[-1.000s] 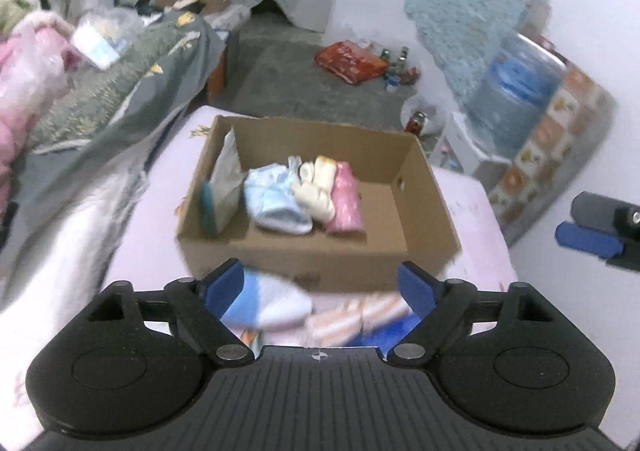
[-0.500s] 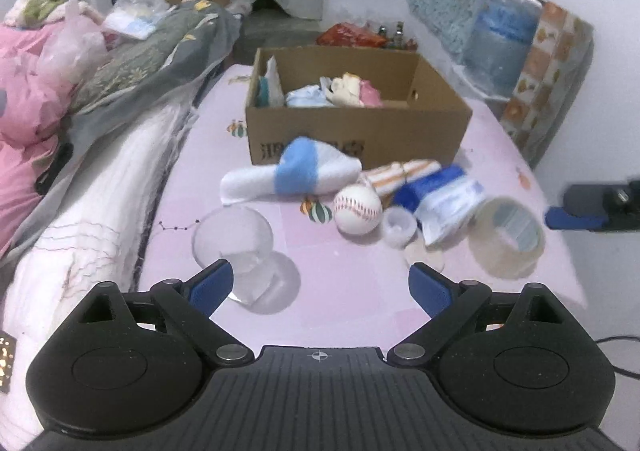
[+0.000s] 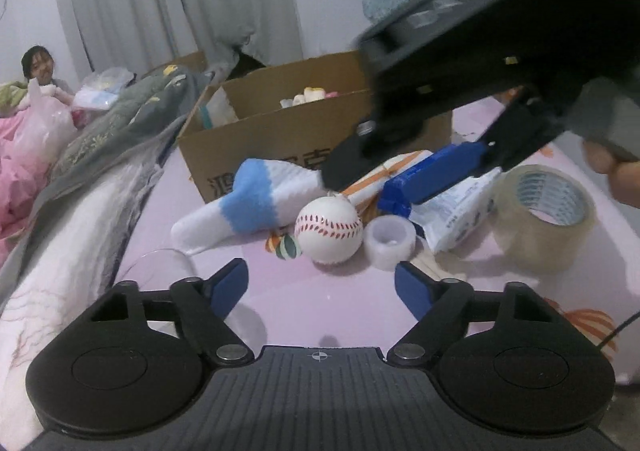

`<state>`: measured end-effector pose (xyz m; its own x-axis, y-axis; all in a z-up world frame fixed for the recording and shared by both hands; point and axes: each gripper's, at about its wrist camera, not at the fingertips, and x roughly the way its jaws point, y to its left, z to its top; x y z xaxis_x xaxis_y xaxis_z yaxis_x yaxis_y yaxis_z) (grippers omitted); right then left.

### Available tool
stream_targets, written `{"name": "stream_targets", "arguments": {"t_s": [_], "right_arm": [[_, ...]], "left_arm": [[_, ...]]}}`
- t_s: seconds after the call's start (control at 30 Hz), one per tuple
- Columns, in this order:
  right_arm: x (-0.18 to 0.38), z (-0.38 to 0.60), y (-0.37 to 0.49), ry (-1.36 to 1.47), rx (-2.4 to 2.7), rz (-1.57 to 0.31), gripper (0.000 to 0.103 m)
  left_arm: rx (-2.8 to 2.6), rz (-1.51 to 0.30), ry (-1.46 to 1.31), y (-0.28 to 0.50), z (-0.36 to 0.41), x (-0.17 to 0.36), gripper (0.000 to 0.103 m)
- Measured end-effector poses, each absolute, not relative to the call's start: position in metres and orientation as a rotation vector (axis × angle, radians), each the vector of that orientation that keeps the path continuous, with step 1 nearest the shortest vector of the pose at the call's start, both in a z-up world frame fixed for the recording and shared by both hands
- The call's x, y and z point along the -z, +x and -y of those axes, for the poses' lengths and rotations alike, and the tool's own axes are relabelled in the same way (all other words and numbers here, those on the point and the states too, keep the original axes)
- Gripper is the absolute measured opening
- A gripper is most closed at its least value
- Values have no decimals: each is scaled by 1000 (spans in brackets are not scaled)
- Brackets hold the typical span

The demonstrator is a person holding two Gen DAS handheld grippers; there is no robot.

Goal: Organize soft objects
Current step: 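Move left gripper to the baseball stress ball and close on it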

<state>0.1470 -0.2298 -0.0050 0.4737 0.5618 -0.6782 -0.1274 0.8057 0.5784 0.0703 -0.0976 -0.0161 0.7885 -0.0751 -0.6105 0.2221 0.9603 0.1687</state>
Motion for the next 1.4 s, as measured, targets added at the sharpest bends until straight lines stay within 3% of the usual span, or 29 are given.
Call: {"name": "stream_targets", "arguments": {"t_s": [0.2,0.8,1.4], "right_arm": [[23,217,186,415,-422,-1046,48],[43,201,222,302,-451,-1122,42],[54,205,135,450,-567,-1250,42]], "left_arm": [[141,-659,215,99,100,32,62],[125,-747,90,144,99,53,55],[290,-811,135,48,83,53,58]]}}
